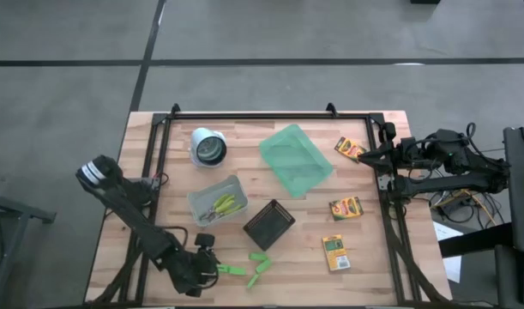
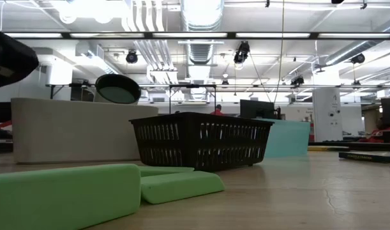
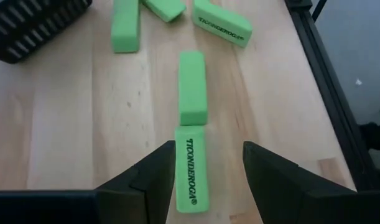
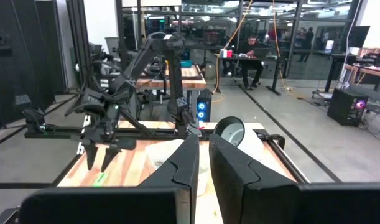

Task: Pick & Place School Supplies
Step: Put the green eraser into the black bin

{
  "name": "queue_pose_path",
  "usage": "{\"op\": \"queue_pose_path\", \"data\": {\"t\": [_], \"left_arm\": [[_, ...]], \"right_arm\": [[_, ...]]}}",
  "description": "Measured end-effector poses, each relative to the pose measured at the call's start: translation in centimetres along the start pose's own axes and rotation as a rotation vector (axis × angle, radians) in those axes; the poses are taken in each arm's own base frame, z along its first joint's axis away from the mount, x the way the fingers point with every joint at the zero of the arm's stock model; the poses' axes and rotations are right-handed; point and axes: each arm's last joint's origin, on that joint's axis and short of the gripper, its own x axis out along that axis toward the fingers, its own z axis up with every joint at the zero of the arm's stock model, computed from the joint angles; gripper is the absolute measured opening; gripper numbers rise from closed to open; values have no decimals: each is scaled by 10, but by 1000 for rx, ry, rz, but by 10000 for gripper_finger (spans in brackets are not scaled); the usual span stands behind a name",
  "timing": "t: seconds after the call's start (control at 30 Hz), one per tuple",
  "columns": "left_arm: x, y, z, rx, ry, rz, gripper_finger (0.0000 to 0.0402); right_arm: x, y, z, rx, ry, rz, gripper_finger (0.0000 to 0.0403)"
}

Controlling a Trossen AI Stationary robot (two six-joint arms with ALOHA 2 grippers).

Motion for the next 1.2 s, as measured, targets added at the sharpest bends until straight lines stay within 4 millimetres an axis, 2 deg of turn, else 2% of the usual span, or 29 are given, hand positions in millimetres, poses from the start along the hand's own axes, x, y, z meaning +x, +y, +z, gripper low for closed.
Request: {"op": "queue_pose_path", "data": {"t": [0.3,0.9,1.2], "left_arm": [[11,3,-12,-15,89,23,193],[19,5,-19,-39,130,50,191],[19,5,-19,-47,132,58,143]], "right_arm": [[0,0,0,0,0,0,36],[0,0,0,0,1,0,36],[0,0,0,0,0,0,36]]}}
